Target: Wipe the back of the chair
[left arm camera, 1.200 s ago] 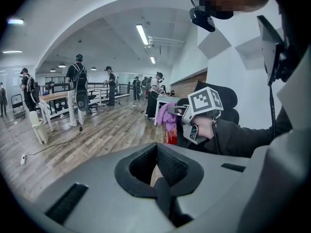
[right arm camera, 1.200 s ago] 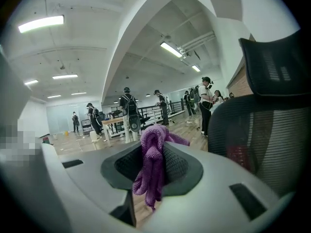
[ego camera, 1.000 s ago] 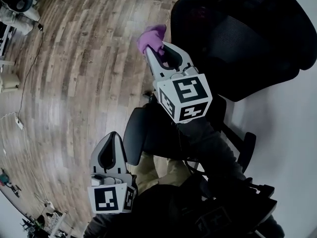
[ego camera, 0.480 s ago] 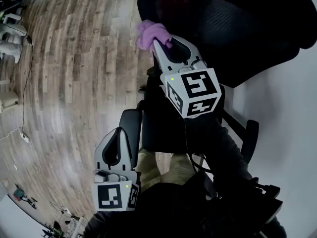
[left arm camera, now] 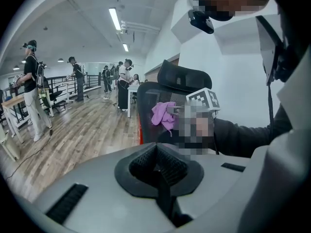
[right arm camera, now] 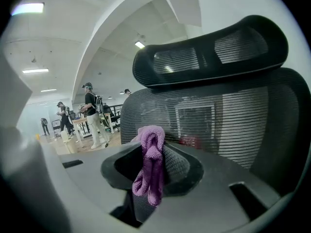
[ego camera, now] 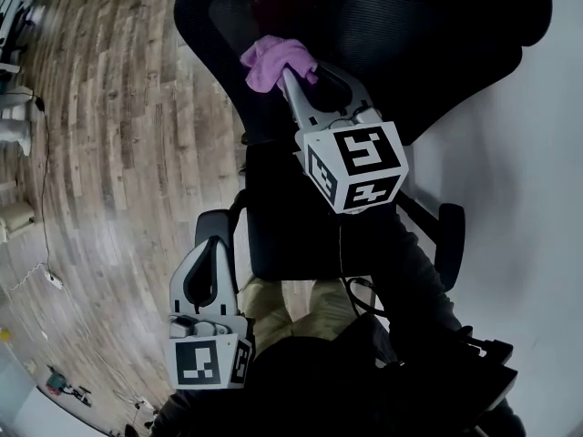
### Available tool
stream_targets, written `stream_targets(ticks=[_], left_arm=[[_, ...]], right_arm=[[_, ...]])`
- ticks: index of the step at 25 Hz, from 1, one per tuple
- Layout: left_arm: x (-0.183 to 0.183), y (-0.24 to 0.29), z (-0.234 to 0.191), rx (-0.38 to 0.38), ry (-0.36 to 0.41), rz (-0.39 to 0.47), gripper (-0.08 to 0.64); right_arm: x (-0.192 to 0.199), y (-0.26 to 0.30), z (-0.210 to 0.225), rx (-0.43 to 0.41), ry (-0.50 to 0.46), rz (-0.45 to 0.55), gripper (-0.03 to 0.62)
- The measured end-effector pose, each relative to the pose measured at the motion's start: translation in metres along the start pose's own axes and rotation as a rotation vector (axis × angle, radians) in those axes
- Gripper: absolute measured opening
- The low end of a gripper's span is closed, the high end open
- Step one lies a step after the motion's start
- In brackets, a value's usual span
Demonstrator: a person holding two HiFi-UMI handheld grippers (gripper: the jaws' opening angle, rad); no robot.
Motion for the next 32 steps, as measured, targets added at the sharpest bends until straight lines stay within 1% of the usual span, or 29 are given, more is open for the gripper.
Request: stream_targets(ticks=[12, 26, 32], left_arm=[[-0.013, 0.028, 0.05, 0.066, 0.066, -0.027, 0.009], [-0.022, 0.064, 0.118, 0.178, 0.147, -0.063, 0.009], [-0.02, 0.077, 0.148, 0.233, 0.18, -0.074, 0.009]], right_arm=[[0.012, -0.034, 0.066, 0.078, 0.048, 0.01, 0.095], [0.033, -0.091, 0.155, 0.212, 0.117, 0.021, 0.095], [0.05, -0.12, 0.194, 0.281, 0.156, 0.019, 0.095]])
Point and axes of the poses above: the fingertips, and each gripper's own axes: y forward along the fingers, z to its right, x out of its underside, the point moved 5 cm from there along -y, backward along the fingers, and after that the axes turned 8 degrees about -z, right-handed, at the moved point
